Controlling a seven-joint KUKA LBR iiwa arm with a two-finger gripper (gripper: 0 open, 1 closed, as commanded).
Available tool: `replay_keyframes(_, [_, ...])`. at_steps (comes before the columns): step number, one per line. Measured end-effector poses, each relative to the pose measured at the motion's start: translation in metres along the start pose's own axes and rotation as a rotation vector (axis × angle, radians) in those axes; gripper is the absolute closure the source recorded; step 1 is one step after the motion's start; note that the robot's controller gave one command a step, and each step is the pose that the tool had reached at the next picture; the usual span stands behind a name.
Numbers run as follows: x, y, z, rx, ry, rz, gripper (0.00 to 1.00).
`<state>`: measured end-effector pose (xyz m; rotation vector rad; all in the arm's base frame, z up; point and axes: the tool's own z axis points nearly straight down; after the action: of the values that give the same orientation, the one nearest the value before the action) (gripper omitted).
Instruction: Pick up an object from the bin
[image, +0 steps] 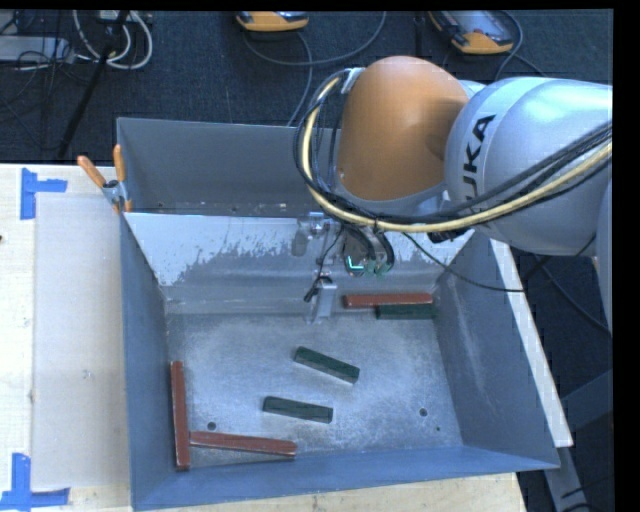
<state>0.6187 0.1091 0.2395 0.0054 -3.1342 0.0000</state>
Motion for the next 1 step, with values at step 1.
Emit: replay_keyframes(1, [0.0164, -0.0781, 0.1231, 0.002, 0.001, -0.066, 0.0])
